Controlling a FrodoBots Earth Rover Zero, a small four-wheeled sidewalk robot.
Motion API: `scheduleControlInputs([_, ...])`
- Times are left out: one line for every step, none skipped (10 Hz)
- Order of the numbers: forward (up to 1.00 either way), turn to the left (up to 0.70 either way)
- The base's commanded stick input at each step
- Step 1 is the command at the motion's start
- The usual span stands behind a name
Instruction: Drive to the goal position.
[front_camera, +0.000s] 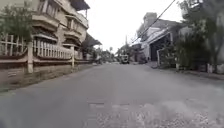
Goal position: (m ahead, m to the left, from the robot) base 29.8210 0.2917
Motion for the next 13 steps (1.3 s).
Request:
scheduleControlInputs([1.0, -0.17])
scheduleControlInputs([1.0, -0.17])
scheduleControlInputs([1.0, -0.17])
scheduleControlInputs([1.0, -0.17])
scheduleControlInputs([1.0, -0.17])
scheduleControlInputs([1.0, -0.17])
scheduleControlInputs([1.0, -0.17])
scheduleControlInputs([1.0, -0.17])
scheduleControlInputs([1.0, -0.17])
scheduleControlInputs([1.0, -0.17])
scheduleControlInputs([1.0, -0.17])
scheduleControlInputs([1.0, -0.17])
scheduleControlInputs([1.0, -0.17])
